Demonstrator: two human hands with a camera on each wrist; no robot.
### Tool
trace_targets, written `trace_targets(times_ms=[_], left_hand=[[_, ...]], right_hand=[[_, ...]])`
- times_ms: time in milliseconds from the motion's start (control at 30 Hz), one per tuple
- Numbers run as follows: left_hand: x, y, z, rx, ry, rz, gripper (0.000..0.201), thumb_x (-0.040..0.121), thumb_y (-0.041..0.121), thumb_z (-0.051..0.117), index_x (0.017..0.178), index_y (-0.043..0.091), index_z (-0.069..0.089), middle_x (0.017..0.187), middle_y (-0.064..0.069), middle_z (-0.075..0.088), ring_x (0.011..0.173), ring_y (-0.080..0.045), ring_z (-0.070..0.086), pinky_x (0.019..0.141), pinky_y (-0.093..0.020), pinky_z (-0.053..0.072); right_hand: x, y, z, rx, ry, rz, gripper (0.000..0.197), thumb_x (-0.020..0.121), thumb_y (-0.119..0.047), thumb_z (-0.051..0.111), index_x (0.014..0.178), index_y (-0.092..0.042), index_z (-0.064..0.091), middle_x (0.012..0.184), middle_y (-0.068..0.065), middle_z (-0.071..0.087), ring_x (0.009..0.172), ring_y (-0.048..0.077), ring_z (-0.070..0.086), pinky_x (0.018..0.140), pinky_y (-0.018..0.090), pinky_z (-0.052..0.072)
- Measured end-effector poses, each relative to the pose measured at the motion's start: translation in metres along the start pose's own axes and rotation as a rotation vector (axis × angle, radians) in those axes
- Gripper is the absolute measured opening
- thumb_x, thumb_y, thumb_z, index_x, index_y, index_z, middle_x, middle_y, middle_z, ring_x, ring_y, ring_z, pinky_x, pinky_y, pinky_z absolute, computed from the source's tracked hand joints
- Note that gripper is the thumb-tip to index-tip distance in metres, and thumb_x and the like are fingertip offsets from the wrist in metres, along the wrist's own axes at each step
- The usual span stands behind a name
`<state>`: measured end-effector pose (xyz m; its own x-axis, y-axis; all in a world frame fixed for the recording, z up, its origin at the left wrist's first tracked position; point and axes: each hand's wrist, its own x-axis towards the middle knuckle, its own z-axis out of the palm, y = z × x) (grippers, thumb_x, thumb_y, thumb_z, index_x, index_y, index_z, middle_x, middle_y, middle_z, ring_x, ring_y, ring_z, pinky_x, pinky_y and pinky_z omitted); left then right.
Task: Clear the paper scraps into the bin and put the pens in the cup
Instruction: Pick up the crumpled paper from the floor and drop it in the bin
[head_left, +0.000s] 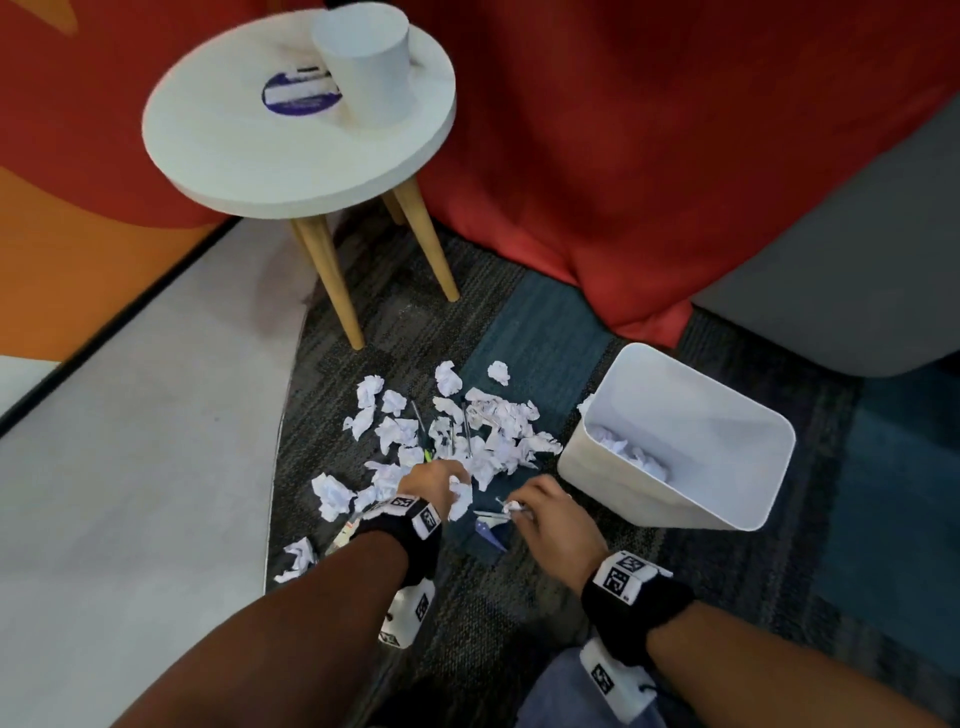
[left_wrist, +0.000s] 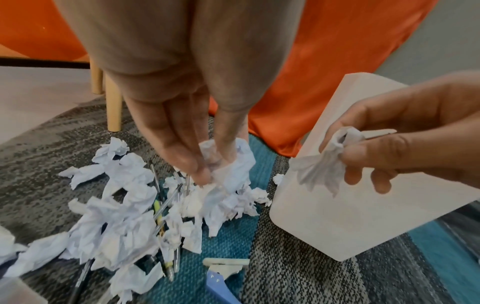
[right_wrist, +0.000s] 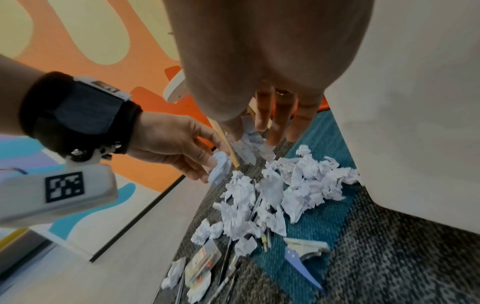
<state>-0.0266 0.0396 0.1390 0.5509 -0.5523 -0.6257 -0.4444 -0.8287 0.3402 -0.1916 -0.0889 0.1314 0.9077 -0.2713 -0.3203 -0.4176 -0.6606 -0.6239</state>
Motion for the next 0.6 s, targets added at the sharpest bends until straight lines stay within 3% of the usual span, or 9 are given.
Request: trace_targets(times_ms=[133, 233, 400, 500, 600], left_hand=[[-0.006, 0.019, -0.021, 0.000, 0.003, 0.067, 0.028, 0.094, 0.019, 0.056, 0.120, 0.029, 0.057, 0.123, -0.006, 0.062, 0.108, -0.023, 0.061, 0.085, -0.029, 0.047], [-0.010, 0.045, -0.042, -0.030, 0.074, 0.125, 0.030, 0.094, 0.030, 0.054, 0.124, 0.035, 0.052, 0.123, -0.006, 0.063, 0.112, -0.024, 0.060, 0.090, -0.033, 0.048], [-0.017, 0.102, -0.072, -0.115, 0.195, 0.266, 0.032, 0.092, 0.037, 0.057, 0.124, 0.030, 0.054, 0.105, -0.004, 0.064, 0.101, -0.023, 0.060, 0.083, -0.033, 0.046], [-0.016, 0.128, -0.072, -0.183, 0.212, 0.328, 0.033, 0.090, 0.035, 0.061, 0.121, 0.026, 0.057, 0.104, -0.005, 0.065, 0.098, -0.022, 0.060, 0.080, -0.030, 0.045], [-0.013, 0.144, -0.060, -0.229, 0.204, 0.358, 0.031, 0.087, 0.028, 0.065, 0.117, 0.025, 0.061, 0.104, -0.004, 0.064, 0.098, -0.019, 0.060, 0.078, -0.026, 0.040]], right_hand=[[0.003, -0.008, -0.024, 0.006, 0.131, -0.011, 0.021, 0.097, -0.030, 0.051, 0.113, -0.021, 0.062, 0.118, -0.006, 0.053, 0.098, 0.014, 0.058, 0.085, 0.029, 0.048], [0.000, -0.015, -0.052, 0.098, 0.277, 0.008, 0.023, 0.096, -0.031, 0.053, 0.114, -0.022, 0.063, 0.112, -0.006, 0.063, 0.097, 0.011, 0.059, 0.084, 0.026, 0.045], [-0.008, -0.005, -0.091, 0.241, 0.654, 0.041, 0.011, 0.093, -0.024, 0.061, 0.102, -0.022, 0.066, 0.096, -0.012, 0.067, 0.084, 0.005, 0.060, 0.080, 0.022, 0.047], [-0.010, 0.015, -0.106, 0.225, 0.784, 0.126, 0.009, 0.093, -0.026, 0.058, 0.097, -0.022, 0.064, 0.092, -0.009, 0.067, 0.082, 0.013, 0.061, 0.079, 0.031, 0.048], [-0.005, 0.047, -0.113, 0.083, 0.726, 0.322, 0.018, 0.089, -0.037, 0.053, 0.097, -0.025, 0.063, 0.094, -0.003, 0.069, 0.089, 0.028, 0.062, 0.083, 0.041, 0.048]])
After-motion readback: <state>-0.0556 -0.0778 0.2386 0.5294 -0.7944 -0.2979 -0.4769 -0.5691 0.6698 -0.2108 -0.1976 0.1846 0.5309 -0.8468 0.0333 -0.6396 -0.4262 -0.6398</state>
